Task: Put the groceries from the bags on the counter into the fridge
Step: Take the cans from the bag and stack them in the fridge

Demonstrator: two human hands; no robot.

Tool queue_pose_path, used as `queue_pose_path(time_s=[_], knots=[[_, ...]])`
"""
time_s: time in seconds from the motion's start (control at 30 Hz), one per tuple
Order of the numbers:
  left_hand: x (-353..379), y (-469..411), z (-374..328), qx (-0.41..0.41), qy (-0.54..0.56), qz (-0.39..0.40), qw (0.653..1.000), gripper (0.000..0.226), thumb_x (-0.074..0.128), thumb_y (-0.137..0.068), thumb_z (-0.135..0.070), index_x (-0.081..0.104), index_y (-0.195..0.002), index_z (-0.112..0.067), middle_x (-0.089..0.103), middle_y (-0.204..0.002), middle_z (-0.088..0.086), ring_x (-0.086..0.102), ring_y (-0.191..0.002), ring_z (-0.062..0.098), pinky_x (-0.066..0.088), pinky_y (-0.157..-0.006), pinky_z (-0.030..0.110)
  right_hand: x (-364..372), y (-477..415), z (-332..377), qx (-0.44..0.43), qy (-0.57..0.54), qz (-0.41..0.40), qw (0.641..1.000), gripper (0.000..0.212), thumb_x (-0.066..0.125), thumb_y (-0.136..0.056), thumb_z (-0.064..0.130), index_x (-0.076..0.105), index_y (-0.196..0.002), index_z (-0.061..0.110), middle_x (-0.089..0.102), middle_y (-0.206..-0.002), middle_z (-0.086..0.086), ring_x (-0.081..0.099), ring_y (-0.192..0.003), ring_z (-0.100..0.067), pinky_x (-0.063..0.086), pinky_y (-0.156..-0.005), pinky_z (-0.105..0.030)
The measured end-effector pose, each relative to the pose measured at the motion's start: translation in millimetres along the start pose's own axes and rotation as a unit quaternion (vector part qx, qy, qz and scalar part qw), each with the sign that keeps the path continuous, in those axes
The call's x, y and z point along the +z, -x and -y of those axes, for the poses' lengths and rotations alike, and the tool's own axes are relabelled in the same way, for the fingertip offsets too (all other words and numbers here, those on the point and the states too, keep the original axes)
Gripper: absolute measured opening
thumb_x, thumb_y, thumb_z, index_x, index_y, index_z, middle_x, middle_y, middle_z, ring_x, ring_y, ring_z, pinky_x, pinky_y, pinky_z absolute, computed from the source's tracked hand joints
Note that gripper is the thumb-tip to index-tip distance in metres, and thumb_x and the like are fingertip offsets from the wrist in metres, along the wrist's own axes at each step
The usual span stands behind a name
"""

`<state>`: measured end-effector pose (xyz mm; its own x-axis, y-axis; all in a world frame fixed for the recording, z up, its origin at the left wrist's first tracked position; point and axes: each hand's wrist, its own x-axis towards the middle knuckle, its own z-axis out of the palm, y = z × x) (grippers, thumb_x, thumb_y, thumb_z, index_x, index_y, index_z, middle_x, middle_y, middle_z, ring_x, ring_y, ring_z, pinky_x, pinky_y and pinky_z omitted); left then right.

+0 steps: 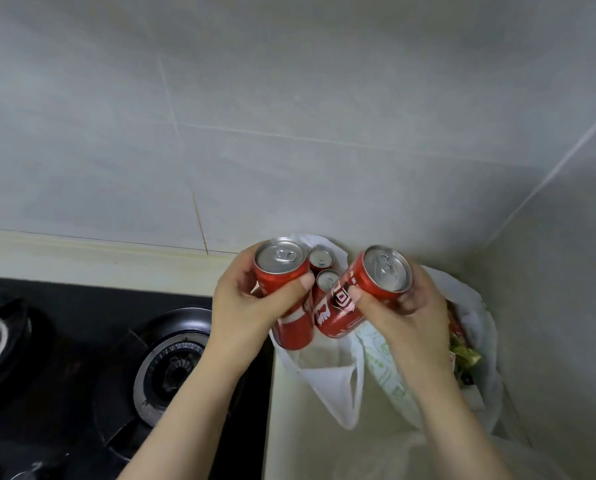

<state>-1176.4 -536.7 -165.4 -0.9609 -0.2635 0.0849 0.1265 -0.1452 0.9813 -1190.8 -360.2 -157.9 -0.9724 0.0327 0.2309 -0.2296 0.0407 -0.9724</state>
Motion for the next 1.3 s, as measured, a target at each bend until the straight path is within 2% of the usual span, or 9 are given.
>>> queue_pose_path(time_s=[0.13,0.23,0.3,0.4,0.6,0.77,0.87,1.13,1.3], knots=[[0,13,-43,0.024,0.057,0.024,0.998,0.042,0.079,-0.064,-0.030,0.069,-0.104,-0.026,0.073,-0.098,0.000,0.070,-0.091,0.015,0.055,-0.074,0.024,7,9,49,-0.039,-0.055,-0.028,0.997,0.038,0.078,-0.054,0.037,0.069,-0.091,0.038,0.073,-0.093,0.008,0.069,-0.089,-0.008,0.052,-0.073,-0.019],[0,27,-71,0.032,0.086,0.034,0.995,0.045,0.071,-0.064,-0.044,0.068,-0.104,-0.025,0.073,-0.088,0.000,0.070,-0.082,0.014,0.054,-0.068,0.024,11,19,76,-0.037,-0.090,-0.035,0.995,0.034,0.072,-0.055,0.046,0.068,-0.089,0.044,0.073,-0.090,0.006,0.070,-0.086,-0.015,0.055,-0.076,-0.032],[-2,38,-87,0.021,0.101,0.045,0.994,0.055,0.065,-0.062,-0.053,0.066,-0.105,-0.018,0.073,-0.084,0.007,0.070,-0.076,0.018,0.056,-0.064,0.027,13,27,93,-0.024,-0.115,-0.020,0.993,0.046,0.068,-0.058,0.051,0.066,-0.101,0.033,0.074,-0.092,-0.004,0.072,-0.084,-0.022,0.057,-0.073,-0.037],[-8,53,-105,0.007,0.128,0.070,0.989,0.070,0.061,-0.065,-0.057,0.062,-0.112,-0.006,0.072,-0.094,0.015,0.071,-0.079,0.024,0.056,-0.064,0.029,16,37,116,-0.030,-0.113,0.020,0.993,0.071,0.068,-0.063,0.057,0.058,-0.117,0.012,0.074,-0.099,-0.006,0.073,-0.087,-0.023,0.058,-0.070,-0.031],[-20,70,-123,0.004,0.119,0.066,0.991,0.072,0.060,-0.064,-0.061,0.062,-0.109,-0.005,0.073,-0.092,0.010,0.071,-0.076,0.023,0.055,-0.063,0.029,21,53,136,-0.006,-0.120,0.052,0.991,0.070,0.062,-0.061,0.056,0.058,-0.111,0.009,0.074,-0.084,-0.003,0.072,-0.072,-0.019,0.055,-0.059,-0.025],[-22,83,-132,0.016,0.106,0.034,0.994,0.073,0.060,-0.065,-0.061,0.062,-0.110,-0.004,0.072,-0.090,0.011,0.071,-0.074,0.023,0.054,-0.061,0.028,21,61,141,-0.005,-0.103,0.063,0.993,0.068,0.062,-0.058,0.060,0.060,-0.109,0.015,0.074,-0.086,-0.001,0.073,-0.074,-0.019,0.056,-0.061,-0.024],[-19,92,-135,0.035,0.080,0.004,0.996,0.061,0.061,-0.071,-0.056,0.063,-0.108,-0.007,0.073,-0.091,0.010,0.072,-0.075,0.023,0.055,-0.062,0.028,18,61,140,-0.007,-0.114,0.077,0.990,0.065,0.063,-0.059,0.060,0.060,-0.107,0.017,0.074,-0.086,-0.002,0.073,-0.074,-0.019,0.057,-0.061,-0.026],[-2,120,-143,0.067,0.016,-0.101,0.992,0.054,0.055,-0.073,-0.053,0.064,-0.106,-0.010,0.074,-0.087,0.008,0.073,-0.075,0.022,0.055,-0.061,0.027,7,53,140,-0.013,-0.146,0.165,0.975,0.062,0.064,-0.059,0.061,0.062,-0.104,0.018,0.074,-0.087,-0.005,0.073,-0.075,-0.021,0.058,-0.067,-0.034],[2,155,-144,0.092,-0.004,-0.185,0.978,0.050,0.057,-0.073,-0.049,0.065,-0.103,-0.010,0.074,-0.086,0.008,0.073,-0.075,0.021,0.056,-0.059,0.024,9,57,140,-0.009,-0.158,0.235,0.959,0.064,0.062,-0.058,0.063,0.063,-0.101,0.016,0.074,-0.082,-0.004,0.073,-0.070,-0.019,0.056,-0.059,-0.025]])
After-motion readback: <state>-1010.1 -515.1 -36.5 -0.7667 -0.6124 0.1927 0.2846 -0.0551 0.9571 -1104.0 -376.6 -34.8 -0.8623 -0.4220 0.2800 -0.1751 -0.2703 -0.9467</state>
